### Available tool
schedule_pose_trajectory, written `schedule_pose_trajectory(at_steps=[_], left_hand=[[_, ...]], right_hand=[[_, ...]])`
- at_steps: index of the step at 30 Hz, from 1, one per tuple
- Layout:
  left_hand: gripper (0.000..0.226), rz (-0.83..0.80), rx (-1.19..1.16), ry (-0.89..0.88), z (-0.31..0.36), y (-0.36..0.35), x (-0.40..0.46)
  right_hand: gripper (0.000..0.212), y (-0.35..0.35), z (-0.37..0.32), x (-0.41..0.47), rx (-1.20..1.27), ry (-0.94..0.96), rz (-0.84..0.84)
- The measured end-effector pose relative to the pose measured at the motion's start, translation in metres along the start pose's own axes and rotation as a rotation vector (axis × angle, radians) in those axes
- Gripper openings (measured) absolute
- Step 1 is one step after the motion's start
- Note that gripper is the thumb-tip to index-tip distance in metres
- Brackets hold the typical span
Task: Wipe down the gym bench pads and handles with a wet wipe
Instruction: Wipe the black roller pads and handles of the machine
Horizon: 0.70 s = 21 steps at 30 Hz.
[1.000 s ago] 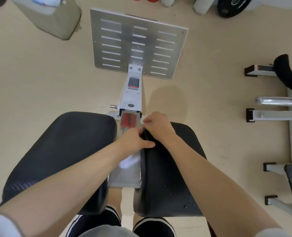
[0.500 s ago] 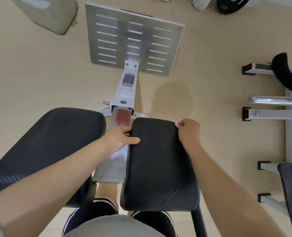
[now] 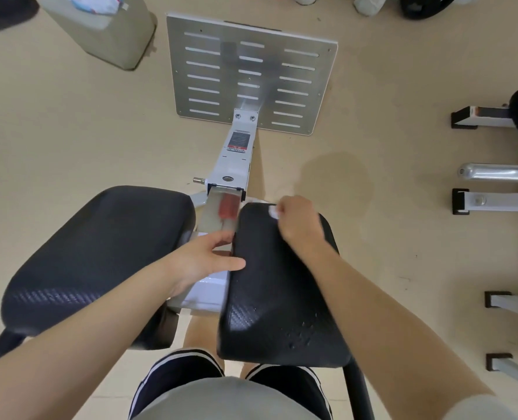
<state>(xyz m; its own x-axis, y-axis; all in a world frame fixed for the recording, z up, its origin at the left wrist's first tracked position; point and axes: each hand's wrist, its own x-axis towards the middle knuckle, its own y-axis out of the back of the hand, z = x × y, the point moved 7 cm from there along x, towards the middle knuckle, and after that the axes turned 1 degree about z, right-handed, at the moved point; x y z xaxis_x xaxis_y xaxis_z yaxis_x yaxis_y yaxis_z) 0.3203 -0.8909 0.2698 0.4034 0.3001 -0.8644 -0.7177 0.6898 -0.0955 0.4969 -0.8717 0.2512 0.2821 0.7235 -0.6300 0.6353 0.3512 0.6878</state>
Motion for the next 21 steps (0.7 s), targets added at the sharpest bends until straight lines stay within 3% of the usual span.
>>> schedule_pose_trajectory(at_steps=[4, 7, 10, 13, 16, 19, 21], left_hand=[[0.045, 0.001, -0.074, -0.031, 0.0, -0.005, -0.004], [0.042, -0.003, -0.072, -0.028, 0.001, -0.006, -0.004], [0.033, 0.055, -0.131, -0.027, 0.002, -0.007, -0.007], [0.022, 0.157, -0.187, -0.013, -0.003, -0.006, -0.011], [0.015, 0.212, -0.199, -0.006, -0.007, -0.008, -0.02], [0.026, 0.235, -0.212, -0.022, -0.01, -0.011, -0.025], [0.033, 0.244, -0.207, -0.021, -0.011, -0.011, -0.026]], right_hand=[[0.021, 0.03, 0.068, -0.005, 0.066, -0.158, 0.107], [0.018, 0.031, 0.08, -0.011, 0.214, -0.184, 0.114], [0.012, 0.015, 0.042, -0.013, 0.211, -0.011, 0.007], [0.012, -0.005, -0.02, -0.028, 0.116, 0.317, -0.122], [0.017, -0.016, -0.058, -0.052, 0.004, 0.56, -0.111], [0.018, -0.016, -0.055, -0.052, -0.017, 0.62, -0.08], [0.017, -0.008, -0.033, -0.035, 0.057, 0.508, -0.053]])
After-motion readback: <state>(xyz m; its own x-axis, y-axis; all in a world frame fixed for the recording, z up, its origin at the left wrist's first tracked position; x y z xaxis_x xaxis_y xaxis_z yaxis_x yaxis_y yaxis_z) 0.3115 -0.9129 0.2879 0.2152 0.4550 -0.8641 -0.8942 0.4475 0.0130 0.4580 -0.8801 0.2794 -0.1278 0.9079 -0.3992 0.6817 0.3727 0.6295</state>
